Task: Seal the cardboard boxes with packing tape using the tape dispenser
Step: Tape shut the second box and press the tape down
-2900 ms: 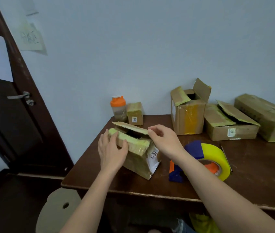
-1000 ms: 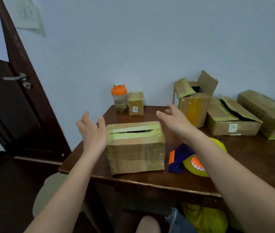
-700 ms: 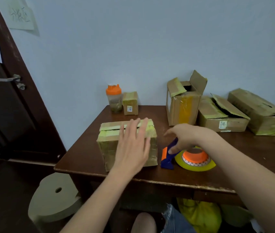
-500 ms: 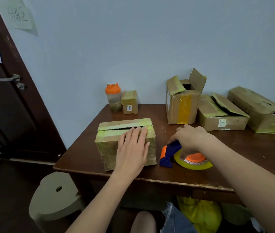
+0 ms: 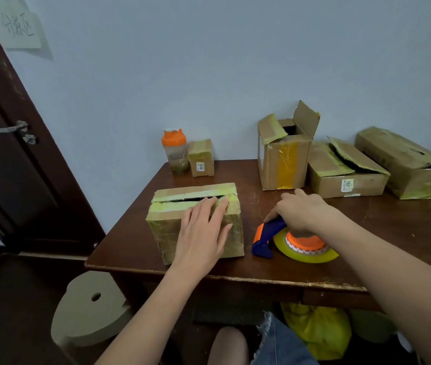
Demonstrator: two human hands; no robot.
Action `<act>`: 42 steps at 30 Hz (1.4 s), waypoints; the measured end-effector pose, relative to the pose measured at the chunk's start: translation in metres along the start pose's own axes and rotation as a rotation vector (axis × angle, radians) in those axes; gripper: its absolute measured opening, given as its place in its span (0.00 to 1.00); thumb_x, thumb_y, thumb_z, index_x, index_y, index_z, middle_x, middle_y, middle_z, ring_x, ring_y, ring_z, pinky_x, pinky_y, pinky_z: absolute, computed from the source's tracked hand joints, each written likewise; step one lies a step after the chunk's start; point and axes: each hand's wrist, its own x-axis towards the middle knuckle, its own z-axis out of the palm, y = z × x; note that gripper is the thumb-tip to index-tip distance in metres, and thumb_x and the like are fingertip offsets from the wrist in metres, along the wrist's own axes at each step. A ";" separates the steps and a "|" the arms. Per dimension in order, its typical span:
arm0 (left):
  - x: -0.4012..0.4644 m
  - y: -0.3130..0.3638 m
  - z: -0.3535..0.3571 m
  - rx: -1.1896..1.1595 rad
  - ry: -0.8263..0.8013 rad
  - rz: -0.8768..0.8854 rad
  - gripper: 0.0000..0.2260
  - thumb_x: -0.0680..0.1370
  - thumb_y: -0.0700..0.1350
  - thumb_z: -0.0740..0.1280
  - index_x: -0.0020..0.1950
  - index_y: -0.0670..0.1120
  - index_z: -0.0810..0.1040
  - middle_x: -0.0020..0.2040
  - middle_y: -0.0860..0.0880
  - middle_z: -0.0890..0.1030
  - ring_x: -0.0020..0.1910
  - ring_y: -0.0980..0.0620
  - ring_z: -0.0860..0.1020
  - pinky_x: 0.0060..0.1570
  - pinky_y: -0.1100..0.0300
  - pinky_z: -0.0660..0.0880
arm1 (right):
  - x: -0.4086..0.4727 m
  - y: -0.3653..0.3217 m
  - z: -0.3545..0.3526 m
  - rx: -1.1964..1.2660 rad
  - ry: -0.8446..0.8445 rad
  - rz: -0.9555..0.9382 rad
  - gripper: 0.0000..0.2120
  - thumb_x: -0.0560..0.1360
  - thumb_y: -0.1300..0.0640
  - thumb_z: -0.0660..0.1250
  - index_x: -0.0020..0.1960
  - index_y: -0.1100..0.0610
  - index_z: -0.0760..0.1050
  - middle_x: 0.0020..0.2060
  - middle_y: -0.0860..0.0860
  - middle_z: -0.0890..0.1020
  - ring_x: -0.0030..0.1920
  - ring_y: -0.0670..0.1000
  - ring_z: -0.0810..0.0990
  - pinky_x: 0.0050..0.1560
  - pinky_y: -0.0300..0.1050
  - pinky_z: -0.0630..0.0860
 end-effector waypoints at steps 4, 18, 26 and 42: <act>0.002 0.001 -0.001 -0.035 -0.032 -0.022 0.24 0.79 0.52 0.66 0.74 0.49 0.69 0.67 0.48 0.74 0.67 0.49 0.71 0.66 0.52 0.66 | -0.002 0.000 -0.001 0.012 -0.001 -0.013 0.30 0.77 0.61 0.63 0.72 0.36 0.64 0.62 0.51 0.70 0.63 0.57 0.67 0.49 0.48 0.69; 0.010 -0.005 0.002 -0.113 -0.037 0.006 0.25 0.76 0.54 0.70 0.72 0.51 0.71 0.66 0.50 0.75 0.66 0.51 0.71 0.65 0.57 0.58 | 0.001 0.007 -0.001 0.086 -0.033 -0.034 0.29 0.76 0.63 0.64 0.70 0.37 0.68 0.61 0.50 0.71 0.59 0.54 0.66 0.47 0.46 0.69; 0.006 -0.009 0.006 -0.145 0.027 0.042 0.26 0.75 0.52 0.72 0.71 0.49 0.72 0.66 0.47 0.74 0.67 0.50 0.70 0.66 0.52 0.65 | -0.002 0.012 -0.012 0.116 -0.014 -0.041 0.30 0.74 0.65 0.62 0.68 0.36 0.71 0.57 0.48 0.73 0.52 0.52 0.66 0.45 0.46 0.70; 0.034 -0.002 -0.026 -0.086 -0.246 -0.133 0.24 0.83 0.58 0.49 0.73 0.50 0.71 0.73 0.52 0.70 0.73 0.52 0.66 0.71 0.54 0.61 | -0.033 0.043 -0.093 0.172 0.291 -0.053 0.33 0.70 0.68 0.61 0.66 0.38 0.73 0.35 0.40 0.69 0.32 0.44 0.66 0.29 0.37 0.61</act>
